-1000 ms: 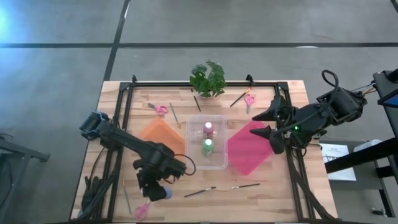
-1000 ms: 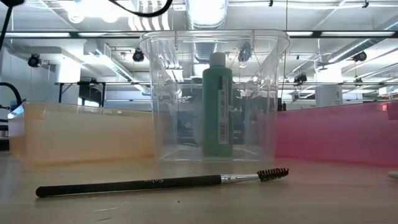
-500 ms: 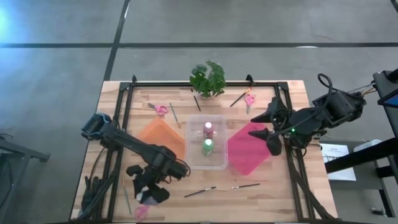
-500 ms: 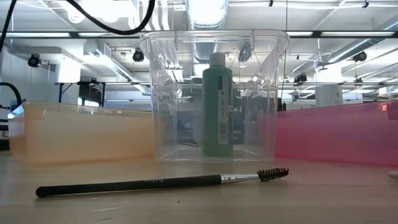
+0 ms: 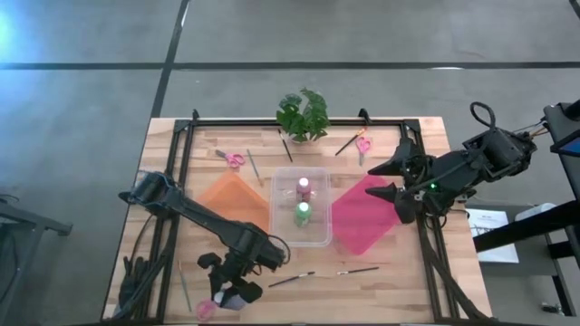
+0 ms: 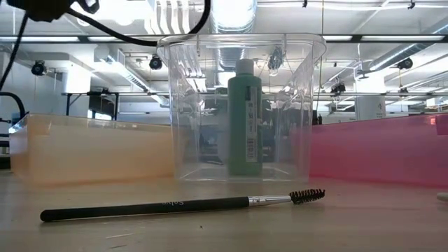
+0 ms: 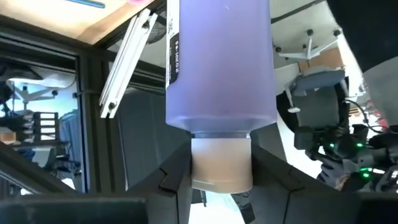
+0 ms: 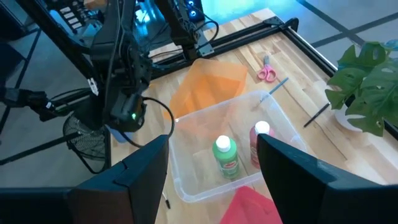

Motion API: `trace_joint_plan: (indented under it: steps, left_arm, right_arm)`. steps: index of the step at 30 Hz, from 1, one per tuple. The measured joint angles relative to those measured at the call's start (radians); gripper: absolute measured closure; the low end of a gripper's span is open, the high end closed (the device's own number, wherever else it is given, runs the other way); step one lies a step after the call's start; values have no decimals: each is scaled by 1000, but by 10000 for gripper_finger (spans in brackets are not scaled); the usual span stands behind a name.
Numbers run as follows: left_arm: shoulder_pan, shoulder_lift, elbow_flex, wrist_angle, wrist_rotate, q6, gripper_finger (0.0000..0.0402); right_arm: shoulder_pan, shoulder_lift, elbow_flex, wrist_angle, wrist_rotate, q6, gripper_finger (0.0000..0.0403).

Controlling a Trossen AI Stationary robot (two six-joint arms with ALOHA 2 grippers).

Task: Pick & Place Paint Supplies
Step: Move the blue paint bottle to the bottom left of the table

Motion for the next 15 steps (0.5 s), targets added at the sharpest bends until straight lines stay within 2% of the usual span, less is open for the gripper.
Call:
trace_joint_plan:
  steps: [7, 15]
  left_arm:
    - [-10, -3, -2, -4, 25, -38, 282]
    - [-32, -3, -62, 2, 26, -64, 282]
  right_arm:
    - [0, -2, 0, 1, 4, -18, 162]
    - [0, -2, 0, 4, 25, -31, 162]
